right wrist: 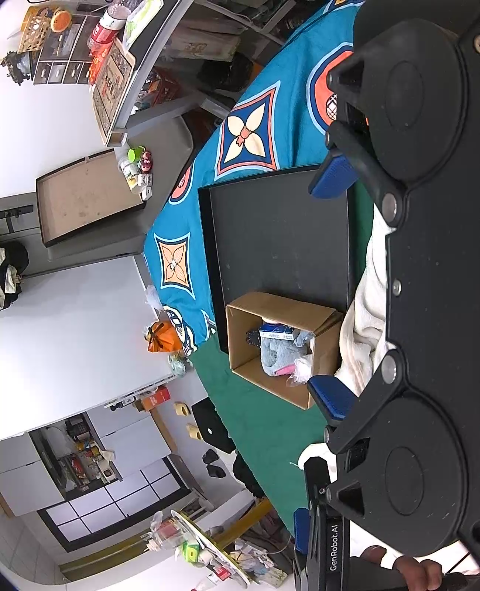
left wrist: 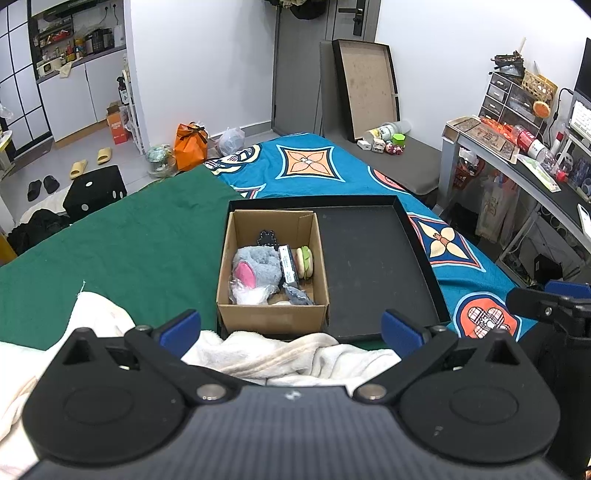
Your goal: Organize soft objects
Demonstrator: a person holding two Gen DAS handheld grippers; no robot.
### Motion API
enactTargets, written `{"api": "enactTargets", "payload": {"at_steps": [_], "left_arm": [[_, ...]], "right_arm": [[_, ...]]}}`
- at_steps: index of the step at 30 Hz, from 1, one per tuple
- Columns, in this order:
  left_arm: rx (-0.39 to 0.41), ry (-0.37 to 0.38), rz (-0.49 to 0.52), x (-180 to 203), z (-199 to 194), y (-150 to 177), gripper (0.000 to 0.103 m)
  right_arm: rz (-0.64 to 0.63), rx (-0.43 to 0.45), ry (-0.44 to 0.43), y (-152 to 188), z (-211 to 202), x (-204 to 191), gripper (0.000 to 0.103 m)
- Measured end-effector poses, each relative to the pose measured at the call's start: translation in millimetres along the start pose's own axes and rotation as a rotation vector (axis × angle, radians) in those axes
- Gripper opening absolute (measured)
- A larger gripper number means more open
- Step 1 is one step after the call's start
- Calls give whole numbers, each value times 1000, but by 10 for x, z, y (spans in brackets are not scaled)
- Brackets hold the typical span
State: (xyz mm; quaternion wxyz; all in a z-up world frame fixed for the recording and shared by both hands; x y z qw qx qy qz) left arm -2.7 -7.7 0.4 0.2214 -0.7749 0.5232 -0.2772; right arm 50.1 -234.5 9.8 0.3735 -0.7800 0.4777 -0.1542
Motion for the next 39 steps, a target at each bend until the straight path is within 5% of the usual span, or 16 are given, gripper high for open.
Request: {"api": "enactTargets", "payload": {"at_steps": [39], "left_arm": [[-19, -15, 6, 48, 204, -19, 103]], "right_arm": [[29, -46, -14, 64, 237, 42, 103]]}}
Point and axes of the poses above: each gripper's, at about its wrist camera, not at the fingertips, and z roughly the way its jaws point, x to its right, y to its underside, the point moved 6 cm from there along z, roughly the way its jaws point, and after that the axes turned 12 degrees about -z, right-handed, at the moved point
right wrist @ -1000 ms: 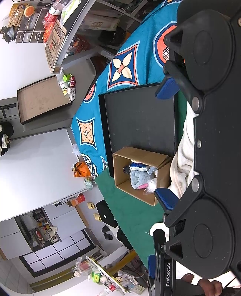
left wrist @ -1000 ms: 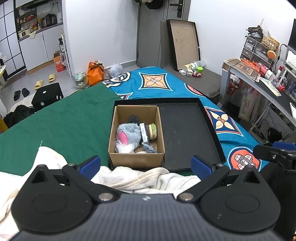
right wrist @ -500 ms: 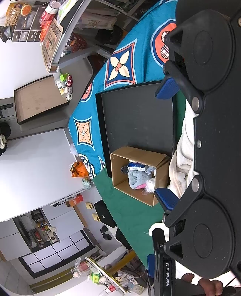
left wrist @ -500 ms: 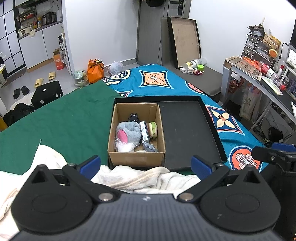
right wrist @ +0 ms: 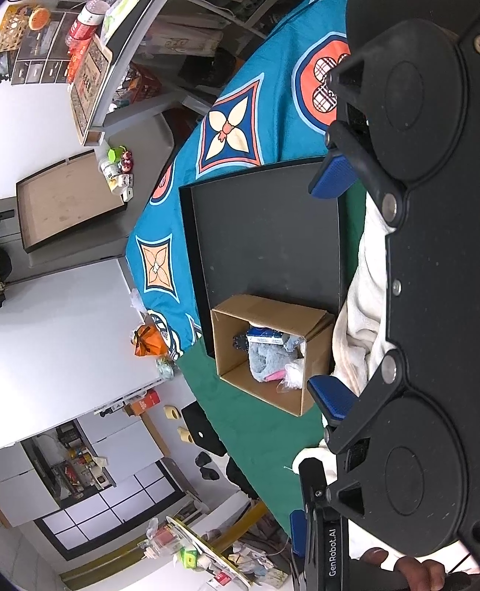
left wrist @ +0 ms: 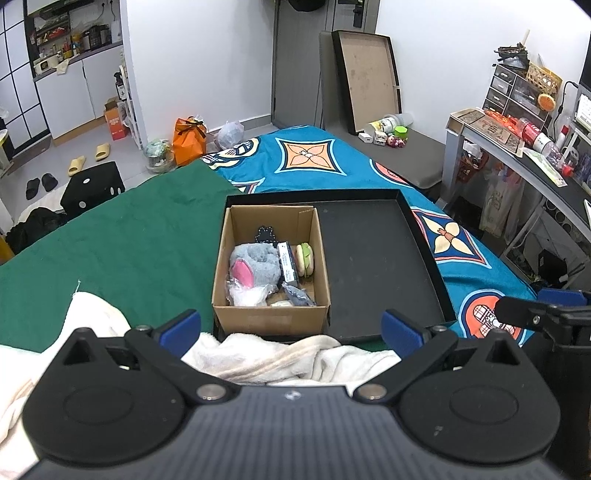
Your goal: Organize soft objects
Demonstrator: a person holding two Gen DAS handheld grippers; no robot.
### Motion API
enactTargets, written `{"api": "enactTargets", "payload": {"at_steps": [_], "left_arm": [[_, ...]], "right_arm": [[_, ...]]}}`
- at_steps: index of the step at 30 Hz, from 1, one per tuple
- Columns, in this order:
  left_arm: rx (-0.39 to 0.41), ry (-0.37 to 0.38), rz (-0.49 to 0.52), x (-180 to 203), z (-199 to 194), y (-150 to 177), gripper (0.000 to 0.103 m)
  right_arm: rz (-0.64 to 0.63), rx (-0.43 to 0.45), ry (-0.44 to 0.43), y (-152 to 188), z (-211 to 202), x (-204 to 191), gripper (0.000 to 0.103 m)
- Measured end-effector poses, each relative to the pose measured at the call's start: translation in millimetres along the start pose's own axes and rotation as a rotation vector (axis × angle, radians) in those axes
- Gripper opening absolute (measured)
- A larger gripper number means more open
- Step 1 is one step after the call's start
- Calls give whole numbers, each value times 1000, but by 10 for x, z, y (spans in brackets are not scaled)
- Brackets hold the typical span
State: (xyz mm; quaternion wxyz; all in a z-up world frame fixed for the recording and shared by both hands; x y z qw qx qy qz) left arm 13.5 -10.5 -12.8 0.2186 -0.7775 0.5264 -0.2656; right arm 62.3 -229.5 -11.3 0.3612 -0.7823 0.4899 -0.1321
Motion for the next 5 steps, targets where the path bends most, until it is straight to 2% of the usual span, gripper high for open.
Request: {"api": "enactTargets", "payload": {"at_steps": [5], "left_arm": [[-8, 5, 0, 24, 57, -42, 103]], "right_arm": [[10, -5, 1, 2, 50, 40, 103]]}}
Point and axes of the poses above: each gripper's, at about its wrist camera, not at the fingertips, and z roughly the way its jaws point, x to its right, y to its underside, the point moved 6 cm from there along z, roughly the way its jaws point, and after that the axes turned 12 degrees about -z, right-handed, at the moved point
